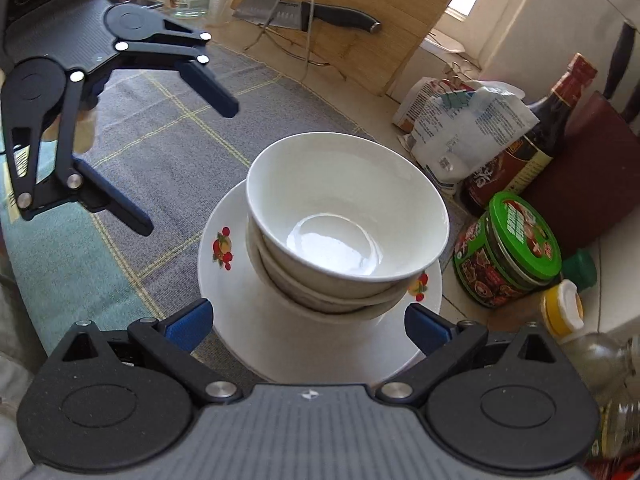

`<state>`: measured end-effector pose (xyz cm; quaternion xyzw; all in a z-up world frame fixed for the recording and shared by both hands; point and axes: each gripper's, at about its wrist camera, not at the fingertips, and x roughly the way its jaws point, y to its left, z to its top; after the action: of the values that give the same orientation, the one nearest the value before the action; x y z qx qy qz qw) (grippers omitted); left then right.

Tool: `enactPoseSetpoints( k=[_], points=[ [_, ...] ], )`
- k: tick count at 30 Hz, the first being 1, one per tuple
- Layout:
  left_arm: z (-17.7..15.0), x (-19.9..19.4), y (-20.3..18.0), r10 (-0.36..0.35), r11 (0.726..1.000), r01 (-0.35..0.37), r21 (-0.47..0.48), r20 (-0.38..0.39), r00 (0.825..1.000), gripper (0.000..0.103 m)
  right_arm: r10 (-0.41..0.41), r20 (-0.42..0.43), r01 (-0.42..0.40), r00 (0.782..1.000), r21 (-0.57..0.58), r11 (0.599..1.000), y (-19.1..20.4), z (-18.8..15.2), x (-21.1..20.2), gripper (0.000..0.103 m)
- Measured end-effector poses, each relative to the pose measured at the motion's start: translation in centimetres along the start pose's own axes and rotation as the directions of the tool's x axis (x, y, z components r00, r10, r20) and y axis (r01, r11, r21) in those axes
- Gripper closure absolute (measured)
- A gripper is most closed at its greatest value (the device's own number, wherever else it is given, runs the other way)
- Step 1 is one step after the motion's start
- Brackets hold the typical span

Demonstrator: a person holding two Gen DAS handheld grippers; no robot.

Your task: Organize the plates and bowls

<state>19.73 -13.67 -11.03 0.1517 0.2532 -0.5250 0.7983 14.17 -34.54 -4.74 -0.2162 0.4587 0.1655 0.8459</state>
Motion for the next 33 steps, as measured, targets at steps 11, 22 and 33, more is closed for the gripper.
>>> enactPoseSetpoints(
  k=[11,22,33],
  points=[
    [-1.2,-6.2,-1.8,0.241,0.969,-0.229,-0.093,0.155,0.958,0.001,-0.268,-0.084,0.27,0.96,0.535,0.8,6.1,-0.1,-4.9,0.0],
    [-1.0,-8.6,-3.4,0.277,0.944,-0.26,-0.203,0.055,0.959,0.001,-0.391,-0.086,0.343,0.916,0.674,0.654,10.4,-0.6,-8.7,0.0],
    [1.1,-11.2,-5.3,0.381,0.901,-0.372,-0.224,-0.002,0.925,0.001,-0.413,-0.103,0.348,0.905,0.74,0.576,11.2,-0.3,-10.1,0.0]
  ],
)
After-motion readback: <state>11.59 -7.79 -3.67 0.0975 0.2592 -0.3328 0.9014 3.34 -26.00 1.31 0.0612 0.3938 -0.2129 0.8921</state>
